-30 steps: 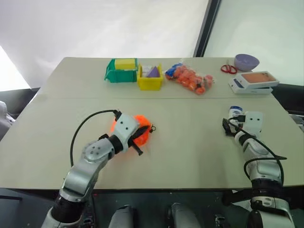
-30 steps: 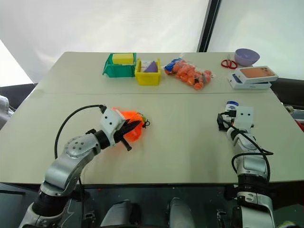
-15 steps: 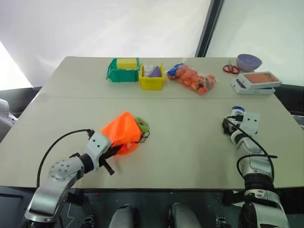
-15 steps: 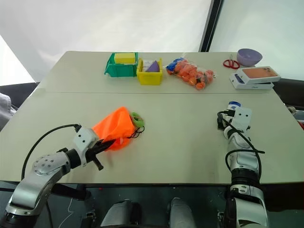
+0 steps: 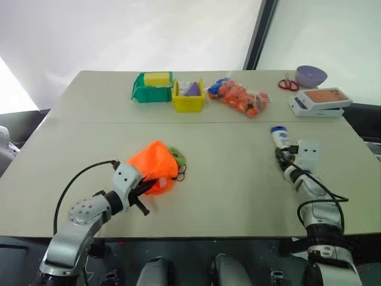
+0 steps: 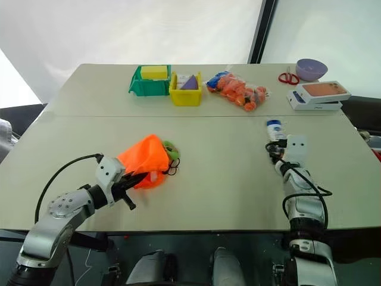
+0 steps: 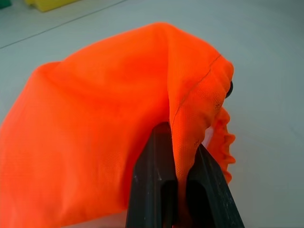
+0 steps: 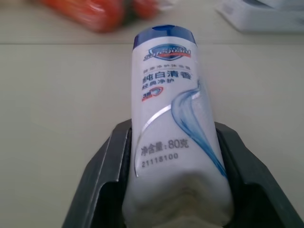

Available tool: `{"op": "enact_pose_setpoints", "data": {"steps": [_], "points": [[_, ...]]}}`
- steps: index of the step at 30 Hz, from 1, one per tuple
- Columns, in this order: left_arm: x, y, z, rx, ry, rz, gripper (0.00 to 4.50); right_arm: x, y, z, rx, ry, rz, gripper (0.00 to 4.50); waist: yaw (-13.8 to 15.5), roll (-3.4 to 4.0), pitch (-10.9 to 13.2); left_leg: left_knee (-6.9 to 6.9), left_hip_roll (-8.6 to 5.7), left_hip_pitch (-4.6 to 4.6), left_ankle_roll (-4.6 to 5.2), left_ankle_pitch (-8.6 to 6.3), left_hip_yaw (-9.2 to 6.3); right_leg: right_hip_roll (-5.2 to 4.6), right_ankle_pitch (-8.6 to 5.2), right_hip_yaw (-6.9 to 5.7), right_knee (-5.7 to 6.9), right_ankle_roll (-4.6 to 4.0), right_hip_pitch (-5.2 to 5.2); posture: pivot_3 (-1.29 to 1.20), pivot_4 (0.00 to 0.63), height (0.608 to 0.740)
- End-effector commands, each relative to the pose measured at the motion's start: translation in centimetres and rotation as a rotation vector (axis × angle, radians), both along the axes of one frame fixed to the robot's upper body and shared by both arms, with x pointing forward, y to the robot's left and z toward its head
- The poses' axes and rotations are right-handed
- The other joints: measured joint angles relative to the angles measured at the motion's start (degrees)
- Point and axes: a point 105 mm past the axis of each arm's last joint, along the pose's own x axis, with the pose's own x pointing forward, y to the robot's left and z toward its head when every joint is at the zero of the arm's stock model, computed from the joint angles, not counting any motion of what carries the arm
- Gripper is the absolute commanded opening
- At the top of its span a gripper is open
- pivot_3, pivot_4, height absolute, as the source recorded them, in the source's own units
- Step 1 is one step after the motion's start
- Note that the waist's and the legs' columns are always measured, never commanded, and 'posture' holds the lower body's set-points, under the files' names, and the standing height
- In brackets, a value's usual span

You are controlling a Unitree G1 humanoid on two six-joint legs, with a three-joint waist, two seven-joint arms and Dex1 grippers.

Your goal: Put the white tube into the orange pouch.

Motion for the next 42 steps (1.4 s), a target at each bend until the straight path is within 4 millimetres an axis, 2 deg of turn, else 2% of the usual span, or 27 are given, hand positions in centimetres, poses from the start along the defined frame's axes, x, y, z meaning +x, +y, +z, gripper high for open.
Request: {"op": "enact_pose_setpoints", "data": {"steps": [1,3,5,11,15,19,25,42], "points": [[0.4,0.7,1.6,-0.080,-0.017,0.021,0.00,-2.7,6.3,3.7,-0.026,-0.088,0.437,1.55,0.0,-0.01,0.0,-0.02,0.00,0.01,0.00,0.00,-0.01,0.01,0.03,0.00,0.01,0.11,0.00,0.00,0.150,0.740],[0.2,0.8,1.6,-0.131,0.026,0.010,0.00,-6.6,9.9,3.3,0.025,0.005,0.731,1.55,0.2,-0.02,0.0,-0.04,0.01,0.00,0.01,-0.01,-0.02,0.02,0.06,-0.03,0.00,0.21,0.01,0.00,0.150,0.740],[0.0,1.0,1.6,-0.160,0.059,-0.002,0.00,-9.6,12.1,2.6,0.020,0.095,0.919,1.55,0.4,-0.14,0.0,-0.05,0.02,0.01,0.06,-0.05,-0.07,-0.01,-0.03,-0.07,-0.04,0.17,0.03,0.00,0.150,0.740],[-0.5,1.3,2.2,-0.239,0.127,-0.029,0.00,-12.5,15.9,1.6,0.010,0.187,1.106,1.55,0.2,-0.25,0.1,-0.05,0.00,0.00,-0.11,-0.16,-0.07,-0.16,-0.01,-0.14,-0.45,-0.12,-0.19,0.00,0.150,0.740],[-1.0,1.4,2.4,-0.260,0.172,-0.056,0.00,-12.8,18.5,1.0,0.006,0.201,1.161,1.55,0.2,-0.25,0.1,-0.07,0.01,-0.18,-0.14,-0.18,-0.11,-0.16,0.02,-0.21,-0.56,-0.16,-0.34,0.00,0.150,0.740],[-1.3,1.3,2.5,-0.255,0.192,-0.076,0.00,-12.8,19.9,0.5,0.002,0.210,1.188,1.55,0.3,-0.27,0.0,-0.07,0.01,-0.64,0.05,-0.09,-0.16,-0.16,0.05,-0.36,-0.74,-0.17,-0.62,0.00,0.150,0.740],[-1.5,1.2,2.7,-0.237,0.209,-0.102,0.00,-12.6,21.5,1.4,0.034,0.169,1.226,1.55,0.3,-0.27,0.0,-0.07,0.00,-0.70,0.08,-0.17,-0.19,-0.21,0.07,-0.39,-0.87,-0.21,-0.61,0.00,0.150,0.740],[-2.3,0.4,3.5,-0.258,0.237,-0.160,0.00,-11.0,22.9,1.0,-0.005,0.154,1.176,1.55,0.1,-0.24,0.0,-0.07,-0.01,-0.70,-0.03,-0.23,-0.22,-0.24,0.10,-0.42,-0.88,-0.27,-0.61,0.00,0.150,0.740]]}}
